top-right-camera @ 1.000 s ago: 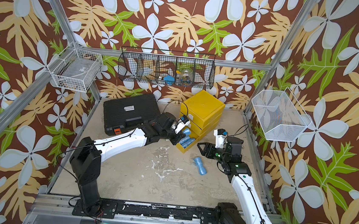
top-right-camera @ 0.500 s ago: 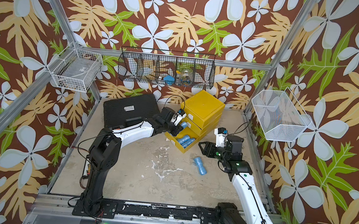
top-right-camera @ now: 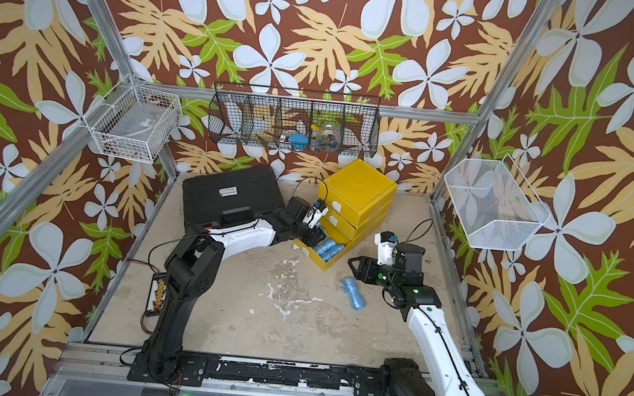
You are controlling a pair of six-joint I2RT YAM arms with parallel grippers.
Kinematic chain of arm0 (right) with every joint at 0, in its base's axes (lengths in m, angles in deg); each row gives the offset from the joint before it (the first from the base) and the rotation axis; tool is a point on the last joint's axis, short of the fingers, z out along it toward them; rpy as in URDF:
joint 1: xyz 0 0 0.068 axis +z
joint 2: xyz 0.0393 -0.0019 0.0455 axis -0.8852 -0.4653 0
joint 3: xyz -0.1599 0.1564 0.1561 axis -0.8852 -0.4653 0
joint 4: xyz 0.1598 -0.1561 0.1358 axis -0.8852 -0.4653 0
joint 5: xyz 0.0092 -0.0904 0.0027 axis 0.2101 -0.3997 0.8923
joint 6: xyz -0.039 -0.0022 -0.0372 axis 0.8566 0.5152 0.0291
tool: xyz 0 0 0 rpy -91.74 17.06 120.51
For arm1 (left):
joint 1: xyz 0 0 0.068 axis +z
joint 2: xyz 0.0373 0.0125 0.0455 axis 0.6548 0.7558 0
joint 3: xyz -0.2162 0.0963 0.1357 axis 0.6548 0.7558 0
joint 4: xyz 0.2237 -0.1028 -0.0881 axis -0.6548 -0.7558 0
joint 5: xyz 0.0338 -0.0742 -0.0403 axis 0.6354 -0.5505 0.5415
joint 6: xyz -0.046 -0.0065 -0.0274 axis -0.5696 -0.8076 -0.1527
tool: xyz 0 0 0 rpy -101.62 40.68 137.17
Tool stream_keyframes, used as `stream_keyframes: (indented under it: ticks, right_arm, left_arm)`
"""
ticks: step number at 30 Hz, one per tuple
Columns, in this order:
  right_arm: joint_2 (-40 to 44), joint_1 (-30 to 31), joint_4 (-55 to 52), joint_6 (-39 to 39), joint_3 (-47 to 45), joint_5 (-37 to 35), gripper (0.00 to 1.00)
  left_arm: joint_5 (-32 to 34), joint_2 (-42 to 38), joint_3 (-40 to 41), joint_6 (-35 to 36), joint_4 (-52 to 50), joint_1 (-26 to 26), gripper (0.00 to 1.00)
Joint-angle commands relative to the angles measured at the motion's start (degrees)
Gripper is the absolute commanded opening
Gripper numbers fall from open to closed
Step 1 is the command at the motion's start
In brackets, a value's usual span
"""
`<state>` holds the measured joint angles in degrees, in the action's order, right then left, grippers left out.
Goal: Sort the rolls of trash bags by color and place them into the drawer
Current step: Place the roll of trash bags in the drawer, then pick up the roll of trash bags from the center of the board.
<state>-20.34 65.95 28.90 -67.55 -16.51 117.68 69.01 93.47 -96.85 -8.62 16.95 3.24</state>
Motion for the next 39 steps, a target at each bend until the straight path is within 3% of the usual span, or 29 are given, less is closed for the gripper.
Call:
stream_keyframes:
  ticks: [1,7,13,21,29,34,39]
  right_arm:
    - [-0.64,0.6,-0.12,0.49,-0.27,-1.48,0.69]
    - [-3.91,3.91,-0.01,0.67,-1.28,-5.83,0.68]
    - [-9.21,7.7,1.37,-0.09,-2.76,-11.44,0.63]
    - [-16.72,11.15,2.59,0.05,-3.45,-20.27,0.63]
    - [-20.99,12.31,4.61,0.24,-3.89,-22.47,0.62]
    - [-22.18,12.66,5.37,-0.11,-4.29,-22.72,0.49]
    - [-17.71,12.71,4.5,-1.17,-3.21,-20.3,0.39]
  left_arm:
    - [0.12,-1.34,0.04,-1.0,1.23,0.05,0.57]
    - [-0.46,-7.56,3.97,-3.35,2.21,0.03,0.58]
    - [-1.79,-17.88,12.95,-11.34,4.83,0.05,0.59]
    - [-9.66,-34.01,34.14,-23.8,15.59,0.05,0.6]
    - [-12.39,-45.54,49.1,-31.53,23.06,0.01,0.61]
    - [-14.1,-48.96,55.36,-35.53,27.0,-0.03,0.62]
    - [-20.92,-48.55,60.49,-41.72,36.79,-0.32,0.63]
